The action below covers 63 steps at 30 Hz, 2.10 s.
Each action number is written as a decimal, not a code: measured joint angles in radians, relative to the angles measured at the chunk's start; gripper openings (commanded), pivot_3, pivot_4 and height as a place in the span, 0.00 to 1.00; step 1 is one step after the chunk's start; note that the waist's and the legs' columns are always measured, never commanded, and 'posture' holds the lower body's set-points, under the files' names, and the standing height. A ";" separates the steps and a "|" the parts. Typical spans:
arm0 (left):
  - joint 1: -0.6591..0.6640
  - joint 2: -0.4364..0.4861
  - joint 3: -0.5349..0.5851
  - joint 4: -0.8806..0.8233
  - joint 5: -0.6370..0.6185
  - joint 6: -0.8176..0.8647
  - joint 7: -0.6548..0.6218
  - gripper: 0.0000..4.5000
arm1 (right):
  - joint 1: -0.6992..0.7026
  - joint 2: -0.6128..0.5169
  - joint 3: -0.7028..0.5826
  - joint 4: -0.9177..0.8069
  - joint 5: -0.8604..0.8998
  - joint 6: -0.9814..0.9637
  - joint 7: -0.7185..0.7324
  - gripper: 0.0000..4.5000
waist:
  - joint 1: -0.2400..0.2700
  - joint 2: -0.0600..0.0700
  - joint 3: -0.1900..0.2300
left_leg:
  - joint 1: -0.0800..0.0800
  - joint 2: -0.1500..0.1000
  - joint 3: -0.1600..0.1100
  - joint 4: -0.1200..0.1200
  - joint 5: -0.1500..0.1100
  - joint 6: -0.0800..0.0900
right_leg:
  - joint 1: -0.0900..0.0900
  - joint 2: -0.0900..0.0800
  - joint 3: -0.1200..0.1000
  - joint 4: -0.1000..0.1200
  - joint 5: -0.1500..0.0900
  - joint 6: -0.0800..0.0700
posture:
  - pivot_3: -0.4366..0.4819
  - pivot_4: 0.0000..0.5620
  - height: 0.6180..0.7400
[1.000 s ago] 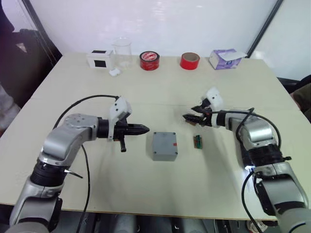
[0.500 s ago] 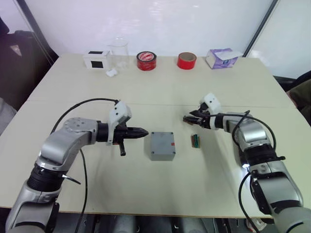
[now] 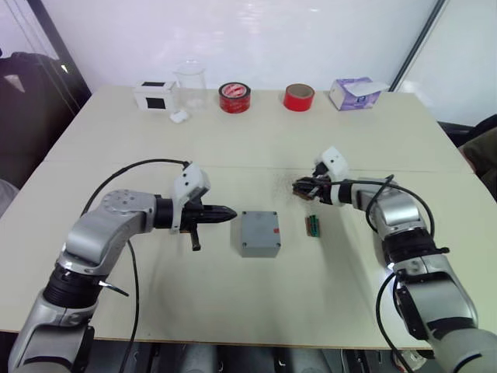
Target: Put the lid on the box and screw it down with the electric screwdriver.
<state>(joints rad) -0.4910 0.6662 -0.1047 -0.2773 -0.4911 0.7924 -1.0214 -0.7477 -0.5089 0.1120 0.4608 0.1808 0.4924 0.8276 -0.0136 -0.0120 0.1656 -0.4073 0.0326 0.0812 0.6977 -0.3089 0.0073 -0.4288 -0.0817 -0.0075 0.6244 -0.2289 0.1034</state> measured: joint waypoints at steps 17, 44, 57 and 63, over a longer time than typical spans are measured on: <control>0.000 -0.001 -0.002 0.022 0.002 -0.023 0.000 0.00 | 0.000 0.007 -0.023 0.001 -0.002 0.003 0.003 0.01 | -0.001 0.000 0.000 | 0.000 0.000 0.000 0.000 0.000 0.000 | 0.000 0.000 0.000 0.000 0.000 0.000 | 0.48 0.27 1.00; 0.000 0.000 -0.032 0.023 0.003 -0.039 -0.002 0.00 | 0.023 0.006 -0.042 -0.008 -0.003 0.022 0.003 0.43 | -0.001 0.000 0.000 | 0.000 0.000 0.000 0.000 0.000 0.000 | 0.000 0.000 0.000 0.000 0.000 0.000 | 0.48 0.27 1.00; 0.000 0.006 -0.032 0.023 0.002 -0.038 -0.007 0.00 | 0.023 0.011 -0.042 -0.008 -0.011 0.022 0.003 0.32 | 0.000 0.000 0.000 | 0.000 0.000 0.000 0.000 0.000 0.000 | 0.000 0.000 0.000 0.000 0.000 0.000 | 0.48 0.27 1.00; -0.004 0.007 -0.032 0.023 0.002 -0.038 -0.010 0.00 | 0.023 0.012 -0.042 -0.008 -0.011 0.022 0.003 0.13 | 0.000 0.000 0.000 | 0.000 0.000 0.000 0.000 0.000 0.000 | 0.000 0.000 0.000 0.000 0.000 0.000 | 0.48 0.27 1.00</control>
<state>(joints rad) -0.4953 0.6735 -0.1365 -0.2539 -0.4887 0.7548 -1.0318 -0.7250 -0.4967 0.0704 0.4527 0.1697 0.5143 0.8306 -0.0140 -0.0119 0.1657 -0.4072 0.0326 0.0809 0.6977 -0.3088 0.0072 -0.4289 -0.0816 -0.0075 0.6249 -0.2290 0.1034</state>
